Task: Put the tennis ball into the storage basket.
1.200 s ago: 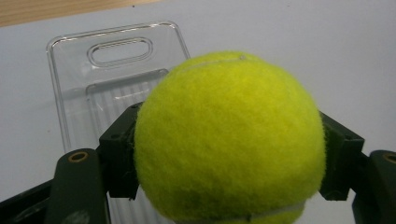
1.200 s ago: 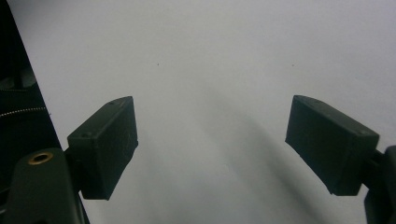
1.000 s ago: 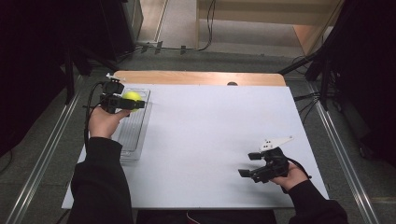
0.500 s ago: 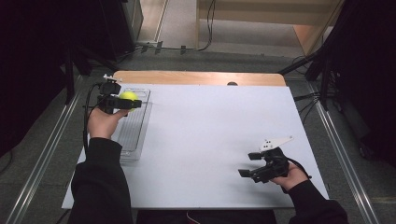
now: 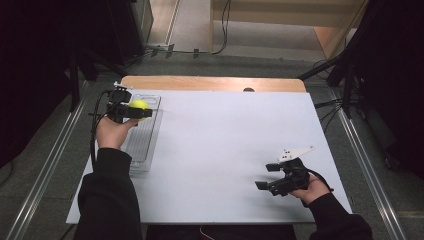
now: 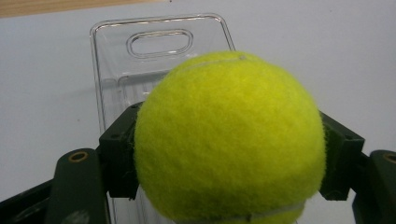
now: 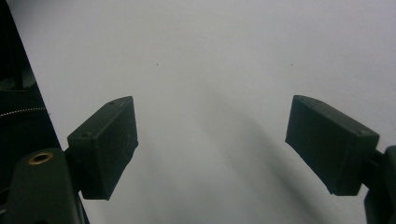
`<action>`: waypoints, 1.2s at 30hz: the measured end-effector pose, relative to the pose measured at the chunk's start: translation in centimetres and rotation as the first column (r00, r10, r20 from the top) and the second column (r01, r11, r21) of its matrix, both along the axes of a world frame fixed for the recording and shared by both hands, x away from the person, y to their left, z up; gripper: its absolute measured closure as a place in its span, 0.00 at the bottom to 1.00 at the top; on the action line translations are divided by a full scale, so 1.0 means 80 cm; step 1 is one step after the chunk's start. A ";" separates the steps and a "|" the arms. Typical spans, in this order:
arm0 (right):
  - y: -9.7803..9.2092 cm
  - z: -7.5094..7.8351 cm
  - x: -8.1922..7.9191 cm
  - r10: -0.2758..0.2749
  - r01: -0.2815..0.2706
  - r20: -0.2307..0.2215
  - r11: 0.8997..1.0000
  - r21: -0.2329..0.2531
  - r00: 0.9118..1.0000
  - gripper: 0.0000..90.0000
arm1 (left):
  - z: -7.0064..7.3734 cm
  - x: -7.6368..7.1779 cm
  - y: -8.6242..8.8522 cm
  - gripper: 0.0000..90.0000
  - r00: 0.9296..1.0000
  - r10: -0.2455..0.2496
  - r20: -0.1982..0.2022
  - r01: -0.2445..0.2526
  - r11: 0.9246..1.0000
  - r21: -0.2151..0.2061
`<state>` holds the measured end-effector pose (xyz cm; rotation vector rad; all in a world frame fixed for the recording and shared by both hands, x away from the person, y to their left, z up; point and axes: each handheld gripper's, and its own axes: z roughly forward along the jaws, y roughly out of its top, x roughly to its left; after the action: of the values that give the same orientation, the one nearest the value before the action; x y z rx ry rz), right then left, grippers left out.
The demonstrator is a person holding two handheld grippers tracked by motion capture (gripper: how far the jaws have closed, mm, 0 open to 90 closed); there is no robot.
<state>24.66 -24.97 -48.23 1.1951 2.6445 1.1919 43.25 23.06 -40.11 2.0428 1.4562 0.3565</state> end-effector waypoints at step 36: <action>0.000 0.000 0.000 0.001 -0.001 0.000 1.000 0.000 1.000 0.16 | -0.006 0.005 0.006 0.15 0.998 0.039 -0.047 -0.041 0.998 -0.056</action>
<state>24.63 -24.96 -48.23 1.1933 2.6456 1.1926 43.65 23.53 -40.55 1.9909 1.5197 0.2823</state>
